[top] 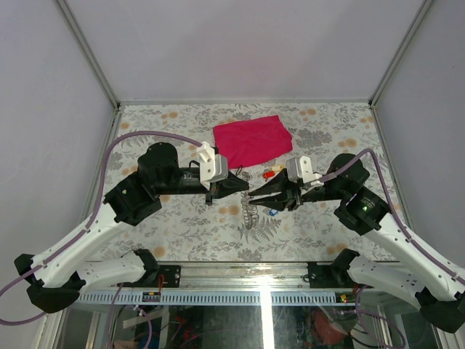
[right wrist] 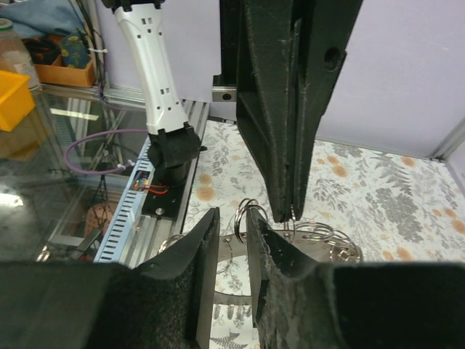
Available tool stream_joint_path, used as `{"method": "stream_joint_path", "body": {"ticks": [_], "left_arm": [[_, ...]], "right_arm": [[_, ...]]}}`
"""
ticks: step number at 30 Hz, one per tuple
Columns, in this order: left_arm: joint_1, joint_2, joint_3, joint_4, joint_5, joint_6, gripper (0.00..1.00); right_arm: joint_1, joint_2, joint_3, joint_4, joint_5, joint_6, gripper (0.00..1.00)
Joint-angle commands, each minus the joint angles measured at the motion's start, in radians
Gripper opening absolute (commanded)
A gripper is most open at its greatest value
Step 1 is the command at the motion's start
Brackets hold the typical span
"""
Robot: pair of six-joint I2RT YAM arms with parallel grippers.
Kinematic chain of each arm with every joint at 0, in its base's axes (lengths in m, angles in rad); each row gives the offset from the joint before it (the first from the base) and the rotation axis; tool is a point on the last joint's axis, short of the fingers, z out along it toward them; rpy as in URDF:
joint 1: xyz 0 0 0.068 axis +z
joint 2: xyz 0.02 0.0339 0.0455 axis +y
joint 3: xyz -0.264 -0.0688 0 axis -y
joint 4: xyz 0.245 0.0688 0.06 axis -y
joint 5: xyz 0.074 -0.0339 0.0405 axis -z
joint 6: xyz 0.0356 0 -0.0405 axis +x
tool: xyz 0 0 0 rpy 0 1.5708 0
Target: Put the keys on the keyring
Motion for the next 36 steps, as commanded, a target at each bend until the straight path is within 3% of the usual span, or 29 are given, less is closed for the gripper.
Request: {"method": "stream_joint_path", "body": {"ticks": [1, 8, 15, 30, 36], "left_arm": [[-0.003, -0.015, 0.002, 0.088, -0.014, -0.012, 0.00], [-0.004, -0.015, 0.000, 0.088, -0.022, -0.012, 0.00], [-0.003, -0.014, -0.003, 0.089, -0.025, -0.013, 0.00], [-0.003, -0.045, -0.045, 0.135, 0.007, -0.015, 0.00], [-0.003, -0.081, -0.098, 0.193, -0.032, -0.028, 0.00]], "right_arm": [[0.003, 0.012, 0.049, 0.047, -0.088, 0.038, 0.29], [0.004, 0.011, 0.088, -0.128, -0.122, -0.039, 0.37], [0.004, -0.085, 0.062, -0.098, 0.081, -0.117, 0.47], [0.004, -0.158, 0.000, -0.186, 0.405, -0.184, 0.47], [0.004, -0.144, -0.048, -0.204, 0.501, -0.042, 0.45]]}}
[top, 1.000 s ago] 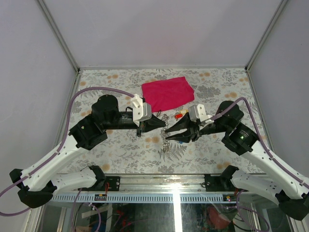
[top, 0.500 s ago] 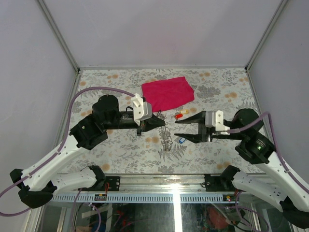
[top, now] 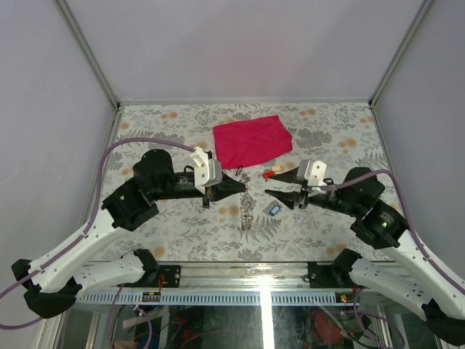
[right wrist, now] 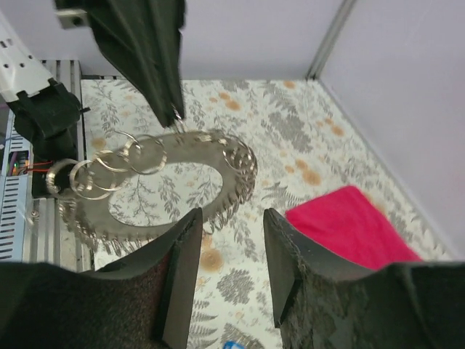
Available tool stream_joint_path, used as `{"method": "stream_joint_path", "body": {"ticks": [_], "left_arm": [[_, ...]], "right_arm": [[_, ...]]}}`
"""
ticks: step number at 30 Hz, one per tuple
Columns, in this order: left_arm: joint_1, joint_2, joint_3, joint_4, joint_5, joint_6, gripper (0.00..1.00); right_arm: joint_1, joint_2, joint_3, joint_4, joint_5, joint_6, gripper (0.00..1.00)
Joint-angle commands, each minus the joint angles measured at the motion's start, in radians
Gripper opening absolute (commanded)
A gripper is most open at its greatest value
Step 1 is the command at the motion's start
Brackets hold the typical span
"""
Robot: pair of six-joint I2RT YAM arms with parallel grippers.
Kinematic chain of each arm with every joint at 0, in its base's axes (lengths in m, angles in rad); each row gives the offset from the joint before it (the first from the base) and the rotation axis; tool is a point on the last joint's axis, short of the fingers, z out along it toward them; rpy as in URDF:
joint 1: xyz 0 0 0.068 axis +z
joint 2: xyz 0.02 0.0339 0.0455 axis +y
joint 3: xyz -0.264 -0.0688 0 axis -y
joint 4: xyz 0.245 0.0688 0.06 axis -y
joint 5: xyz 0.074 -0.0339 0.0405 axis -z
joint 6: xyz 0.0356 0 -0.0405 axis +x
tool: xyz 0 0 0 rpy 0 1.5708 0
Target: Put the keys on the keyring
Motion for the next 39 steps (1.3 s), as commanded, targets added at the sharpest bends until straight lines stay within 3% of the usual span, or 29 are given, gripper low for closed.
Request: {"method": "stream_joint_path", "body": {"ticks": [1, 6, 12, 19, 25, 30, 39], "left_arm": [[-0.004, -0.031, -0.024, 0.137, -0.028, -0.026, 0.00], [-0.003, -0.025, -0.023, 0.121, -0.040, -0.047, 0.00], [-0.004, -0.033, -0.036, 0.114, -0.069, -0.071, 0.00], [-0.003, -0.047, -0.058, 0.114, -0.106, -0.079, 0.00], [-0.003, -0.049, -0.070, 0.122, -0.129, -0.095, 0.00], [-0.003, -0.046, -0.061, 0.156, -0.279, -0.256, 0.00], [-0.003, -0.060, -0.160, 0.280, -0.237, -0.388, 0.00]], "right_arm": [[0.003, 0.022, -0.015, -0.018, 0.157, 0.166, 0.45], [0.002, 0.134, 0.016, -0.192, 0.318, 0.386, 0.46], [-0.020, 0.241, -0.023, -0.278, 0.512, 0.538, 0.46], [-0.173, 0.437, -0.064, -0.303, 0.374, 0.597, 0.44], [-0.198, 0.580, -0.086, -0.271, 0.418, 0.593, 0.44], [-0.217, 0.671, -0.104, -0.223, 0.428, 0.579, 0.44], [-0.219, 0.741, -0.130, -0.151, 0.417, 0.551, 0.41]]}}
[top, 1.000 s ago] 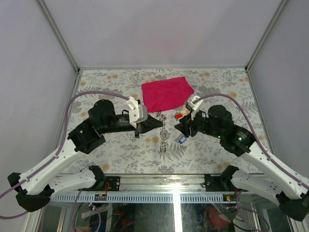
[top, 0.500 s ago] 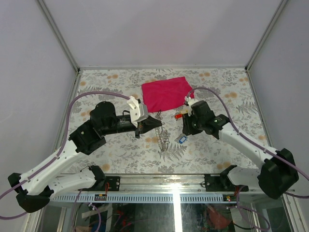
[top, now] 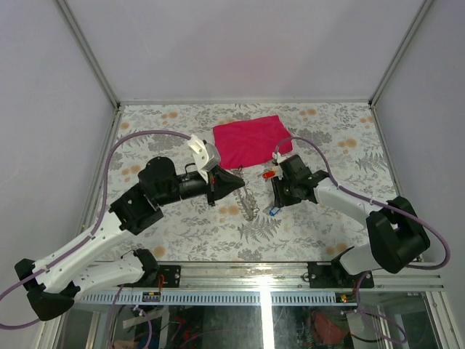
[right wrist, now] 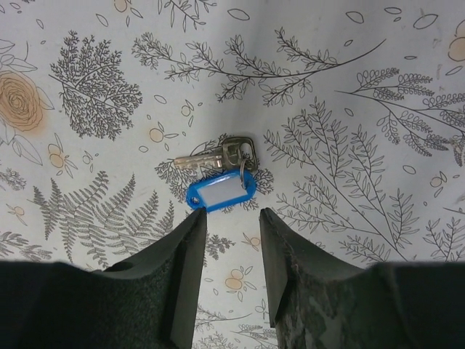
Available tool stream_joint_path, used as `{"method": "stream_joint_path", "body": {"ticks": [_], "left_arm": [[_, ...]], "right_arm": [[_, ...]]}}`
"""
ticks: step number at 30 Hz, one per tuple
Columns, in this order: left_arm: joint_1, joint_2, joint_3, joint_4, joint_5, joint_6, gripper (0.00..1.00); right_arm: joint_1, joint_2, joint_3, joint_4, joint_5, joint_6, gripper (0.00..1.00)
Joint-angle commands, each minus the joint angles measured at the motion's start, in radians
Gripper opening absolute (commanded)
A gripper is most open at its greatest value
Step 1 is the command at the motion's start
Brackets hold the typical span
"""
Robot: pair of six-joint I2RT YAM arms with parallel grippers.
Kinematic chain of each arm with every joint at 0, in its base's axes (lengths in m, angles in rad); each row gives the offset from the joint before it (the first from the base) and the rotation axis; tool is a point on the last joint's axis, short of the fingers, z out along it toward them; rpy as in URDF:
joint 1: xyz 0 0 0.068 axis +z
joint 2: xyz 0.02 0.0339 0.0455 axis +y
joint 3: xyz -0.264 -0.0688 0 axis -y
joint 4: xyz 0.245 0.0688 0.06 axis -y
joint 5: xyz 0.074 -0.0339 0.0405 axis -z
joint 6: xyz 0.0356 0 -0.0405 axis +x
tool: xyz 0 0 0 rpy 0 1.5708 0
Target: Put the keys on the keyring
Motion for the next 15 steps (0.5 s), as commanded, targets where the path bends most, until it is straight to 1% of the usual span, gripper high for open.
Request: {"method": "stream_joint_path", "body": {"ticks": [1, 7, 15], "left_arm": [[-0.004, -0.018, -0.029, 0.140, -0.016, -0.079, 0.00], [-0.003, -0.016, -0.019, 0.119, -0.015, -0.058, 0.00], [-0.003, -0.016, -0.014, 0.103, -0.008, -0.059, 0.00]], "right_arm": [[-0.006, 0.028, -0.006, 0.071, 0.014, -0.021, 0.40], [-0.006, 0.066, -0.010, 0.096, 0.006, -0.031, 0.33], [-0.006, 0.095, -0.008, 0.103, 0.022, -0.034, 0.28]]}}
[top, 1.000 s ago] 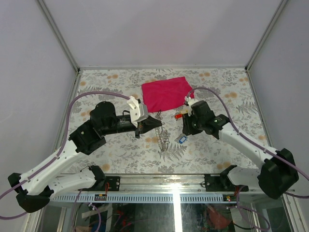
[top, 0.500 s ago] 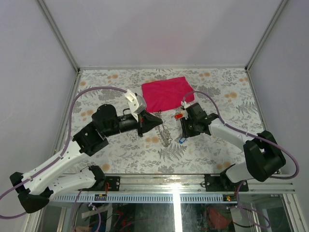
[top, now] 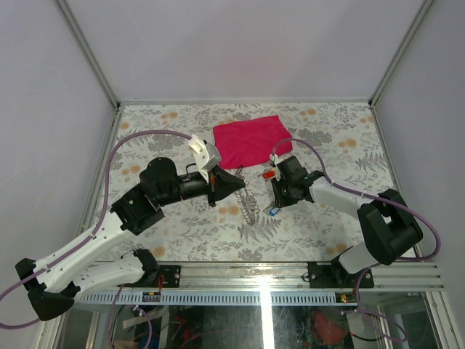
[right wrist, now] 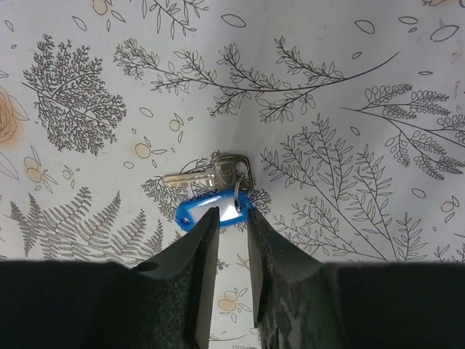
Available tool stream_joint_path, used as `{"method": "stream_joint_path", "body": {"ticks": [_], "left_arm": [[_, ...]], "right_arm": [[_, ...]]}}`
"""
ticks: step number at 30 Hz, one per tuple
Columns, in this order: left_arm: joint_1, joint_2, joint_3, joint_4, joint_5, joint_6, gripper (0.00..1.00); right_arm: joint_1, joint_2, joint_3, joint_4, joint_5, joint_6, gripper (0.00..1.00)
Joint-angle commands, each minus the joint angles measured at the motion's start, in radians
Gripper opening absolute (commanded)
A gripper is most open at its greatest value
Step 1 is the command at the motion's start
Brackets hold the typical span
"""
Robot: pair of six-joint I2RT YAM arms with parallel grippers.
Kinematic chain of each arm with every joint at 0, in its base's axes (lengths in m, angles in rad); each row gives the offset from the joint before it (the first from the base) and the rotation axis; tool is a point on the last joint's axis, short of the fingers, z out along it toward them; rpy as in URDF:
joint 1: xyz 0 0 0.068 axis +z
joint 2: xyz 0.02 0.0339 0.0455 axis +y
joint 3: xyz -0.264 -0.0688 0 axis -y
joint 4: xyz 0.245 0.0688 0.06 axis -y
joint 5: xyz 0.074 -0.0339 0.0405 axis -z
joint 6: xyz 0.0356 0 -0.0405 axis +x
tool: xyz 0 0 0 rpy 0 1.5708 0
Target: Put the keys on the keyring
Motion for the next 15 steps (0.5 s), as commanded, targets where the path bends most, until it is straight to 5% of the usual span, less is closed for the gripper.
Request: {"method": "stream_joint_path", "body": {"ticks": [1, 15], "left_arm": [[-0.003, -0.016, 0.021, 0.083, -0.004, -0.011, 0.00], [-0.003, -0.011, 0.020, 0.085, -0.003, -0.009, 0.00]], "right_arm": [[-0.006, 0.021, 0.002, 0.034, 0.023, -0.015, 0.26], [-0.006, 0.037, 0.007, 0.045, 0.030, -0.032, 0.16]]}}
